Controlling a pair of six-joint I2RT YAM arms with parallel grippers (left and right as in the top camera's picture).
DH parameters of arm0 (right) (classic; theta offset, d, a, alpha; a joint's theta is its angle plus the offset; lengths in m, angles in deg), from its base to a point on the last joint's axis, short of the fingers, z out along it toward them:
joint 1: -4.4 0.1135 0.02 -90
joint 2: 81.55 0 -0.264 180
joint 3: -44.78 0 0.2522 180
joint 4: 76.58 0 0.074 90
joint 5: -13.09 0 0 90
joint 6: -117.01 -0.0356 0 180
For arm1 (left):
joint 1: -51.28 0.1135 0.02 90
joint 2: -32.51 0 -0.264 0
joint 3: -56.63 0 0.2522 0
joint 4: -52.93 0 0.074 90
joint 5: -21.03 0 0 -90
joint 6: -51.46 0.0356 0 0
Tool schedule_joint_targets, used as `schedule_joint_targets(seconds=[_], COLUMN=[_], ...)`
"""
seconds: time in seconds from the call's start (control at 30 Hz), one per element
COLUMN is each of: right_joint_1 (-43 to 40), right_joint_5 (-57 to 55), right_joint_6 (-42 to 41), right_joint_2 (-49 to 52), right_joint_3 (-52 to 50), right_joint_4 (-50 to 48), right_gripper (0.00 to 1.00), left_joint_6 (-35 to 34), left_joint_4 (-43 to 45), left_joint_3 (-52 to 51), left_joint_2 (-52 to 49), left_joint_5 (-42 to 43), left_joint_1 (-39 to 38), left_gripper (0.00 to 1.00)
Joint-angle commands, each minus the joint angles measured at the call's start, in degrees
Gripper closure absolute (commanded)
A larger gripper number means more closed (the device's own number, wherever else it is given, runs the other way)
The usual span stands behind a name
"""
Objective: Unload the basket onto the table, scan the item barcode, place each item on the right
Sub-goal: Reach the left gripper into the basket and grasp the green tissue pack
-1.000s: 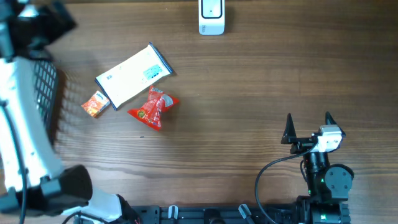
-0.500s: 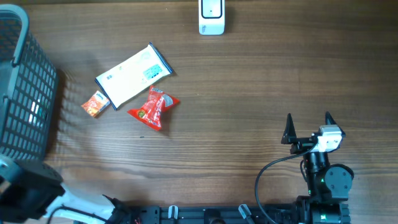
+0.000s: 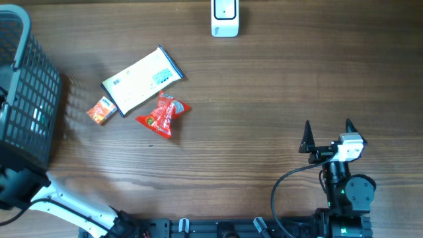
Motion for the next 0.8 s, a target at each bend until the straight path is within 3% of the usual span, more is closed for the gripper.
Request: schedule_joint_targets(seconds=[0.0,0.13,0.27,0.5,0.77], right_joint_1=[-0.24,-0.24,-0.24,-0.24,-0.24], right_joint_5=[-0.74,-0.74,-0.74,-0.74,-0.74], right_joint_6=[-0.44,-0.44,-0.42,-0.44,-0.46], right_joint_2=[-0.46,-0.46,-0.46,-0.46,-0.46], right_joint_3=[-0.07,-0.07,-0.07,-0.07,-0.07], right_joint_4=[-0.11,-0.11,-0.11,-0.11,-0.11], right_gripper=[0.00,0.00,0.00,0.00,0.00], left_joint_6=[5.46,5.68,7.21,10.38,10.36], left_joint_4=[1.90,3.82,4.24,2.75,3.23], left_joint_3=[-4.72,-10.16,-13.20,-13.68,-13.75], left_joint_2=[-0.20,-0.20,-0.20,-0.20,-0.94], left_joint_5=[1.27,1.27,1.70,6.78,6.86], left_joint_1=[-0.07,-0.07,-0.04,-0.07,-0.11], left_gripper=[0.16,0.16,0.27,0.19,0.30])
